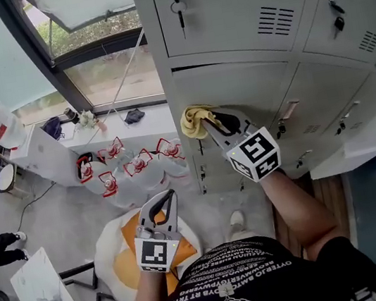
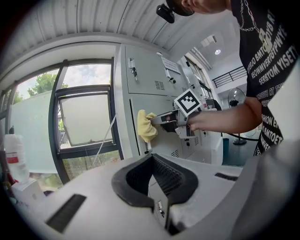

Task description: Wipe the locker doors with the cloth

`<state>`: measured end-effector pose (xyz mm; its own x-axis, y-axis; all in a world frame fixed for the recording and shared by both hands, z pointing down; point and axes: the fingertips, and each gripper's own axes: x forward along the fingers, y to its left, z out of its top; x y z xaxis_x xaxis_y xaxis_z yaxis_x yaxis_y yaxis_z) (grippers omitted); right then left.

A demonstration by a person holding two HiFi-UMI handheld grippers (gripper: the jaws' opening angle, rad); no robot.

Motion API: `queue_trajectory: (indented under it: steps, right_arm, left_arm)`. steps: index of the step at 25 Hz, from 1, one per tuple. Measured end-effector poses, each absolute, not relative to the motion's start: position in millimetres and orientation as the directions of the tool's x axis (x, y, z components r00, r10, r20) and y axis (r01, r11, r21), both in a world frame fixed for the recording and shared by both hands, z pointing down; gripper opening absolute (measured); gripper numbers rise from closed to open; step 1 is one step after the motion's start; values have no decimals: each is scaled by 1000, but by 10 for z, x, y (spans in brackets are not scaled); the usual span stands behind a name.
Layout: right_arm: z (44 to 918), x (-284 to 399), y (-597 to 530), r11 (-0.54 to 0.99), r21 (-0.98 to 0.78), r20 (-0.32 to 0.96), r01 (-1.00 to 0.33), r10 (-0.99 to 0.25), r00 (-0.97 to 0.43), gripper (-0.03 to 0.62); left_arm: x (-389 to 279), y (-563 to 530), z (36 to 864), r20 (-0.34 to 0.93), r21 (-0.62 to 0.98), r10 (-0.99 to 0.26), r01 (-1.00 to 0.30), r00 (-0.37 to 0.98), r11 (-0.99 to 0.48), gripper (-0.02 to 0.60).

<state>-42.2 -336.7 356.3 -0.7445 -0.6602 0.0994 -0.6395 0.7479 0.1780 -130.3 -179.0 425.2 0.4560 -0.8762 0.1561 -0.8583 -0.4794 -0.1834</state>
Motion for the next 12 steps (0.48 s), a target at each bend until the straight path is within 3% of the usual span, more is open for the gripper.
queue_trajectory:
  steps: [12]
  right_arm:
    - [3639, -93, -3544, 691, 196, 111, -696, -721, -684, 57]
  left_arm:
    - [-1259, -1765, 4235, 136, -197, -878, -856, 459, -478, 5]
